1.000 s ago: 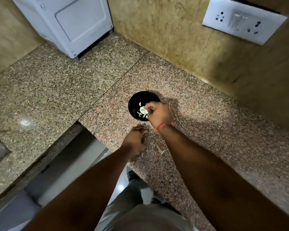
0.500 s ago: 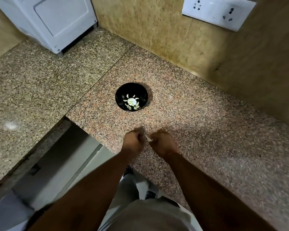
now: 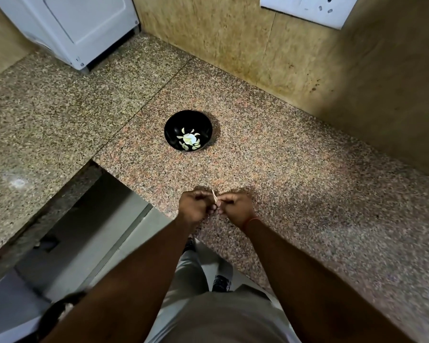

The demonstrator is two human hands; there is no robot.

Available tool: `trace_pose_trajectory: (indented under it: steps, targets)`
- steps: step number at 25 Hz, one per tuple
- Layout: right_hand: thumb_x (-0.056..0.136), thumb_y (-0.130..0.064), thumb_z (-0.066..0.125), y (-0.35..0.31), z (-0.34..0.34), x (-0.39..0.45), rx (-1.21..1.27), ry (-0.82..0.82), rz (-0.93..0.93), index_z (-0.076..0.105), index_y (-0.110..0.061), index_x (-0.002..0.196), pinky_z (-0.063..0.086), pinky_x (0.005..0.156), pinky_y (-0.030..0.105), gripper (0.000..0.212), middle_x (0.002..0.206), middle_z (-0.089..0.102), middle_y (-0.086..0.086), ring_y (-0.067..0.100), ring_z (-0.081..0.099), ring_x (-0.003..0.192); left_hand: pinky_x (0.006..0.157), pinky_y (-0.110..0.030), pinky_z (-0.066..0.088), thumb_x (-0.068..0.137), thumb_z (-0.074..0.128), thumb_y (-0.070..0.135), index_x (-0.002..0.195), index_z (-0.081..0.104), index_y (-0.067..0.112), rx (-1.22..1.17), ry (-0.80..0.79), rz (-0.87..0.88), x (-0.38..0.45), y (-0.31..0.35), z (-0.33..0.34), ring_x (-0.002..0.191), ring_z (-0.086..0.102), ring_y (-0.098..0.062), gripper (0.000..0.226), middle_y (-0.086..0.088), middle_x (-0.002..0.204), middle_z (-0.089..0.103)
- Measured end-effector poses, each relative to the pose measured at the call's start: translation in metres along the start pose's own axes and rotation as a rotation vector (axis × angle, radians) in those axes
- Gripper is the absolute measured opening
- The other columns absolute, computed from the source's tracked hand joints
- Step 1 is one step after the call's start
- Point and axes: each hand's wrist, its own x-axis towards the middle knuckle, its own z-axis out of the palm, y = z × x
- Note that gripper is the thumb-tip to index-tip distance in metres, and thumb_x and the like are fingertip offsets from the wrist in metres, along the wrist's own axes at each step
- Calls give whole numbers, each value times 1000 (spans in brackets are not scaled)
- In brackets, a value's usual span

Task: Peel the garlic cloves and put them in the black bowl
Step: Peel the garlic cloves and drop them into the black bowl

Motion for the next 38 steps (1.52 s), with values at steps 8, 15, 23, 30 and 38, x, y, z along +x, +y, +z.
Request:
trace_pose_trajectory:
  steps: [8, 15, 23, 30, 38]
  targets:
    - [94, 0, 68, -5, -6, -8, 28, 23, 14, 75, -4, 109, 63, 73, 33, 17, 94, 77, 14, 18, 68, 74, 56, -34, 55, 89, 73, -2, 99, 69, -14, -52, -57, 67, -12, -4, 0, 64, 63, -30, 16, -27, 81, 69]
    - [88, 4, 74, -11, -6, -11, 165, 38, 85, 74, 1, 99, 64, 68, 34, 11, 87, 76, 20, 21, 71, 68, 69, -41, 59, 87, 70, -13, 102, 74, 3, -23, 13, 50, -18, -4, 4, 74, 68, -29, 23, -19, 92, 75]
    - [89, 3, 72, -6, -7, -11, 274, 32, 168, 70, 1, 96, 65, 69, 41, 8, 89, 76, 19, 29, 75, 74, 64, -20, 57, 76, 84, -4, 92, 79, 7, 250, 35, 180, -21, 1, 6, 76, 74, -18, 20, -6, 89, 78]
    - [95, 2, 64, -1, -2, -7, 168, 45, 117, 71, -1, 91, 63, 66, 36, 8, 86, 75, 15, 18, 70, 67, 68, -27, 61, 86, 75, -5, 85, 79, 12, 263, 35, 198, -22, -7, 16, 78, 76, -24, 17, -6, 84, 78]
    - [96, 1, 63, -4, 6, -5, 237, 47, 120, 69, -1, 95, 63, 70, 41, 6, 82, 73, 12, 19, 67, 67, 76, -65, 57, 89, 73, -2, 99, 77, 1, 43, 31, 76, -19, -10, 5, 81, 72, -48, 11, -19, 88, 77]
